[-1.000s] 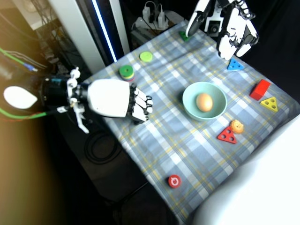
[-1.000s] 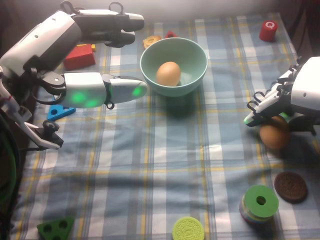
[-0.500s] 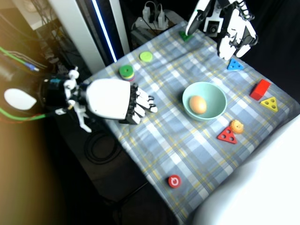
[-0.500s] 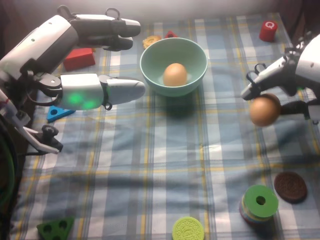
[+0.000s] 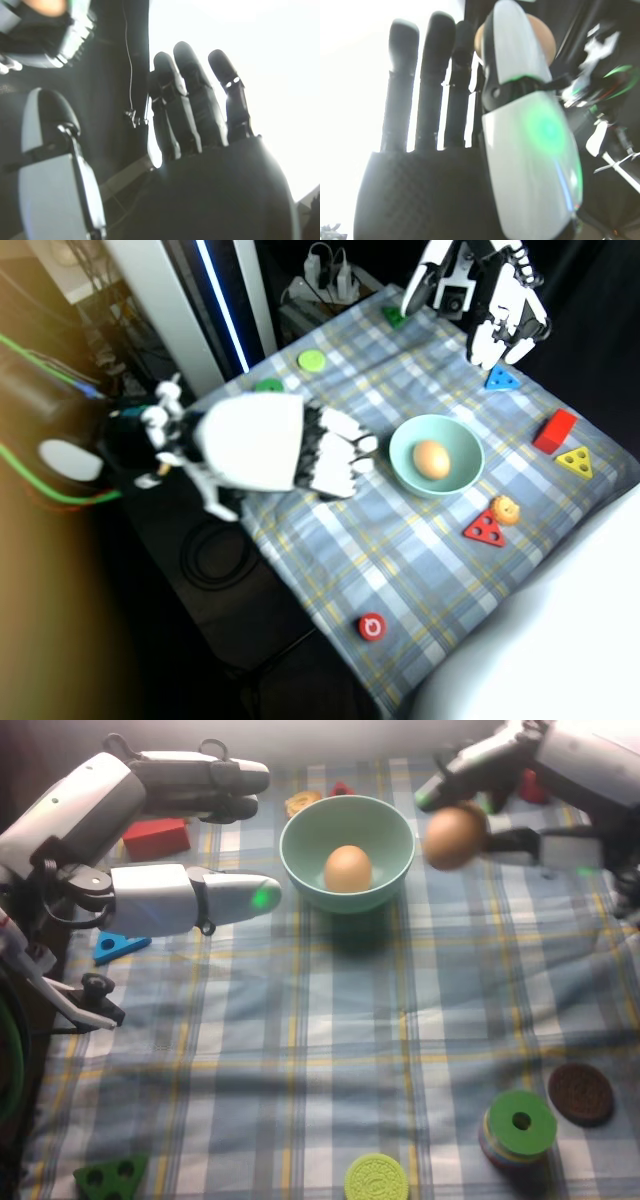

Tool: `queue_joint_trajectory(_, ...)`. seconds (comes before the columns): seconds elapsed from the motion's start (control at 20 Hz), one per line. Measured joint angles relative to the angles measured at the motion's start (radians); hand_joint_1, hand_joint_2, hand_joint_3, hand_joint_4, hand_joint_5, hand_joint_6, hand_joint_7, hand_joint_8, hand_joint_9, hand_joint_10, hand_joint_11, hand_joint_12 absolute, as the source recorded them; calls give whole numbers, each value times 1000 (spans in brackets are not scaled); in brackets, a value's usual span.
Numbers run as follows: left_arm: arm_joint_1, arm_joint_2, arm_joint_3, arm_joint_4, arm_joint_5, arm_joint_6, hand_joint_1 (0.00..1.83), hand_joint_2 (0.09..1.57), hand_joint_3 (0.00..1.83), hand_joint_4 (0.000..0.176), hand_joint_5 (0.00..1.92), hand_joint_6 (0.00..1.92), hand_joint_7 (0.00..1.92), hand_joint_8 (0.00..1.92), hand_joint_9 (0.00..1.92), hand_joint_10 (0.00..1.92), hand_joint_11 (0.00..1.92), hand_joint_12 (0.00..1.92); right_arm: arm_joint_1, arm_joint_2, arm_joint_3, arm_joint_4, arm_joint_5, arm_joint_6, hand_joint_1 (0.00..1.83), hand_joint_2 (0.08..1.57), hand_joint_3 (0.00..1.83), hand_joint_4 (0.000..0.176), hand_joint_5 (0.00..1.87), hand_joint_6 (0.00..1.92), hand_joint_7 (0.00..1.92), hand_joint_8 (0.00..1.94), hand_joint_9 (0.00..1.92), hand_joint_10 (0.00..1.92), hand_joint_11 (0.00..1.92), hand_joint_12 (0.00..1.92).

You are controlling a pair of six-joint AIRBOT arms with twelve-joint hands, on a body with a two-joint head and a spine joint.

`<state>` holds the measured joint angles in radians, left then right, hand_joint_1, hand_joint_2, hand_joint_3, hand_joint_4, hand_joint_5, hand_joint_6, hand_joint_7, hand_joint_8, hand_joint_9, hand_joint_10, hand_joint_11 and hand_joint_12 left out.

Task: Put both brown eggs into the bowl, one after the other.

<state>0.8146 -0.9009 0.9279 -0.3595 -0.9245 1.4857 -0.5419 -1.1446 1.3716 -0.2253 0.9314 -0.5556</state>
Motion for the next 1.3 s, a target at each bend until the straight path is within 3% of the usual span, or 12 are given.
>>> queue_joint_trajectory(0.05, 0, 0, 4, 2, -2, -8, 879, 898, 0, 26, 633, 0, 755, 0, 567, 371, 0, 1235, 29, -21, 13, -4, -30, -20, 1377, 1115, 0, 0, 1009, 716, 988, 1108, 852, 1266, 655, 1230)
queue_joint_trajectory(0.1, 1, 0, 7, 4, -3, -15, 888, 886, 1, 55, 610, 0, 782, 2, 554, 457, 0, 1254, 55, -39, 22, -3, -61, -42, 1271, 1065, 2, 0, 1103, 621, 1105, 963, 805, 1075, 305, 1567)
queue_joint_trajectory(0.2, 1, 0, 11, 3, -5, -26, 871, 897, 5, 61, 603, 0, 798, 7, 576, 452, 0, 1237, 81, -68, 45, -13, -105, -56, 1378, 1073, 1, 0, 1074, 772, 1195, 699, 831, 1183, 66, 1300)
queue_joint_trajectory(0.35, 2, 0, 14, 5, -5, -43, 812, 922, 4, 64, 605, 1, 806, 6, 563, 446, 0, 1312, 104, -90, 68, -57, -184, -60, 1378, 1085, 0, 0, 991, 1073, 1174, 588, 880, 1060, 223, 1038)
queue_joint_trajectory(0.55, 8, 0, 22, 12, -7, -71, 811, 926, 1, 43, 640, 7, 820, 8, 569, 480, 0, 1381, 124, -104, 58, -67, -229, -154, 1370, 1093, 5, 0, 1039, 928, 1078, 751, 845, 1224, 236, 1244)
queue_joint_trajectory(0.6, 13, 0, 26, 10, -8, -86, 819, 932, 1, 46, 654, 5, 802, 0, 525, 465, 0, 1328, 128, -105, 45, -71, -240, -179, 1153, 1121, 0, 0, 960, 1001, 742, 143, 467, 351, 8, 439)
queue_joint_trajectory(0.65, 19, 0, 30, 13, -5, -109, 820, 932, 1, 54, 660, 4, 802, 0, 522, 459, 0, 1334, 129, -105, 36, -73, -241, -187, 1201, 1064, 0, 41, 745, 375, 601, 43, 394, 209, 1, 407)
queue_joint_trajectory(0.7, 25, 0, 34, 15, -11, -136, 833, 925, 0, 39, 677, 6, 817, 5, 543, 452, 0, 1358, 132, -108, 34, -80, -243, -190, 1207, 1039, 0, 118, 645, 99, 469, 22, 366, 121, 0, 646)
queue_joint_trajectory(0.75, 28, 0, 38, 14, -11, -149, 839, 926, 0, 42, 674, 2, 812, 2, 538, 435, 0, 1341, 132, -108, 32, -82, -244, -191, 1176, 1032, 0, 137, 531, 19, 383, 4, 292, 57, 0, 665)
queue_joint_trajectory(1.05, 53, 0, 44, 42, -56, -261, 892, 905, 2, 21, 660, 0, 779, 4, 516, 482, 0, 1395, 135, -64, -7, -68, -228, -194, 1326, 1001, 0, 98, 308, 0, 250, 0, 309, 14, 0, 927)
queue_joint_trajectory(1.2, 79, 20, 44, 73, -109, -364, 822, 923, 0, 38, 536, 0, 680, 0, 486, 446, 0, 1401, 89, 12, -51, 32, -128, -195, 1222, 1097, 15, 118, 281, 0, 265, 3, 259, 0, 0, 821)
queue_joint_trajectory(1.3, 108, 34, 44, 91, -193, -452, 806, 939, 0, 0, 389, 0, 548, 0, 509, 160, 0, 1085, -5, 77, -99, 118, -9, -195, 982, 1183, 13, 103, 290, 3, 292, 4, 277, 9, 0, 762)
